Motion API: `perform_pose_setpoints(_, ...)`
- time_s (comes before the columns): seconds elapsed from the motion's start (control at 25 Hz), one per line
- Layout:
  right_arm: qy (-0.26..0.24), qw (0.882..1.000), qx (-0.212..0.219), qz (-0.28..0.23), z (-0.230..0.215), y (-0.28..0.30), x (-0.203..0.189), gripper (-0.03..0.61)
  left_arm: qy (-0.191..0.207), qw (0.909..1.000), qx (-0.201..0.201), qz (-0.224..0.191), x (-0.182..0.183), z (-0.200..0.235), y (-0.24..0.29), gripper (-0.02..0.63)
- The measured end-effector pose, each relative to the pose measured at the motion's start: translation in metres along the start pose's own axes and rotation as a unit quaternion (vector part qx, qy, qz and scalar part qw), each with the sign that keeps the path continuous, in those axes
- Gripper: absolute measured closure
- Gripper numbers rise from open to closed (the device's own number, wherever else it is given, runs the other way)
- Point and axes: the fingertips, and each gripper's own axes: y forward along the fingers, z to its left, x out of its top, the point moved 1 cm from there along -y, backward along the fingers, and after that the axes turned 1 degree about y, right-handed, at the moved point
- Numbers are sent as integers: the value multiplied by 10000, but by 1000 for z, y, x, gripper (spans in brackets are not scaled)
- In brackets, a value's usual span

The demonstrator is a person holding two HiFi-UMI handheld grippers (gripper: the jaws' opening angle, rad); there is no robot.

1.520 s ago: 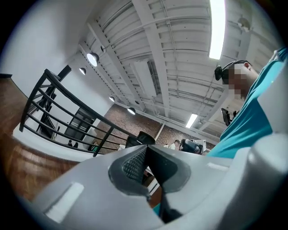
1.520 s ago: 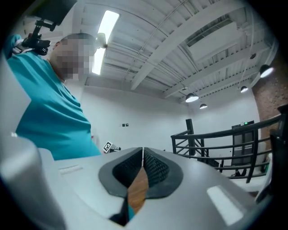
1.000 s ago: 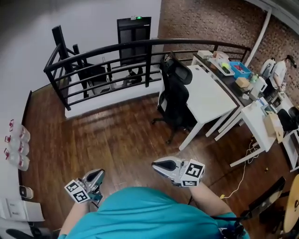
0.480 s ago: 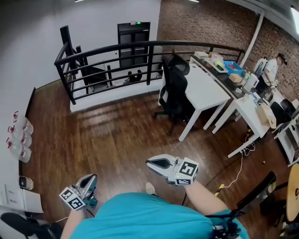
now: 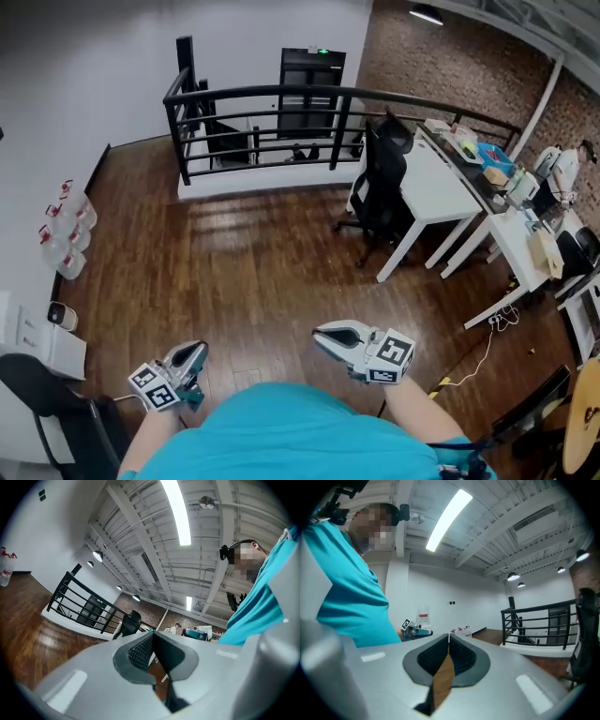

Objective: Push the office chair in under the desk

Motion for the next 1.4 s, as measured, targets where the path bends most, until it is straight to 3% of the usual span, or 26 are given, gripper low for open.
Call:
perform_pose_setpoints(0.36,50,9999,144,59,96,-126,-22,578,33,9999,23,149,-87,-134,13,589)
perform_pose_setpoints(0.56,23,9997,222,87,125,-212,-38,578,-262,9988,189,370,-146,-210,32,589)
perform_pose_setpoints(0.76,145,9996,206,-159,158,-246,-22,578,38,9985,312,443,-142,-277,22,589)
perform_pose_setpoints(1.0,49,9991,345,-251,247,-241,-1,578,280,9985,419,205,-119,-346,-50,589)
perform_pose_setpoints(1.28,124,9990,365,-211,388,-195,1,578,194,9991,367,130,-117,-426,-195,589)
perform_pose_setpoints(1.4,348,9980,396,-353,430,-181,10,578,128,9984,521,161,-111,-450,-246,589)
